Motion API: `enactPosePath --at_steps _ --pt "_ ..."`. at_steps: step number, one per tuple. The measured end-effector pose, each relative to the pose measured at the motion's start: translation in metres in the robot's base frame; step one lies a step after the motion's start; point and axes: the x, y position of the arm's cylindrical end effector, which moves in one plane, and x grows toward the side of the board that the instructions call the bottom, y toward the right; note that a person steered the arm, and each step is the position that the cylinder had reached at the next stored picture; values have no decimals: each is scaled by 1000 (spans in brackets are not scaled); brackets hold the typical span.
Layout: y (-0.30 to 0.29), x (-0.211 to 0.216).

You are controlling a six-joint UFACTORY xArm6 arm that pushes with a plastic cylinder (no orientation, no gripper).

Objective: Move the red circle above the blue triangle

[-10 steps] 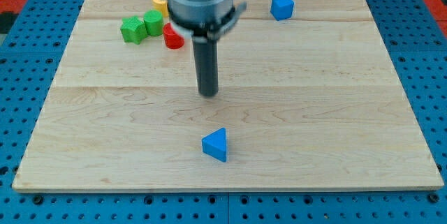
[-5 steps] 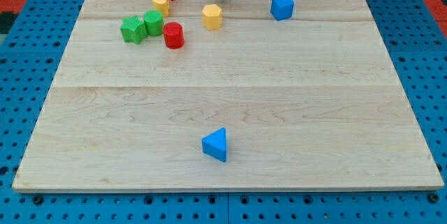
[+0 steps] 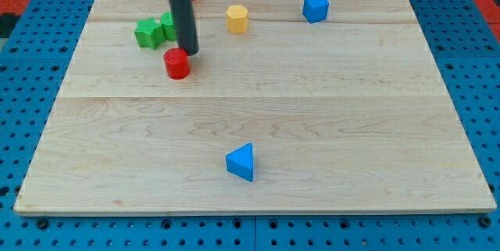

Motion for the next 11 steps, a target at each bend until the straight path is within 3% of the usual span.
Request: enactPosePath --at_steps 2,3,5,8,11 --pt "-1 50" --pt "-42 48" --pt "-72 79" --pt "10 152" --pt "47 156"
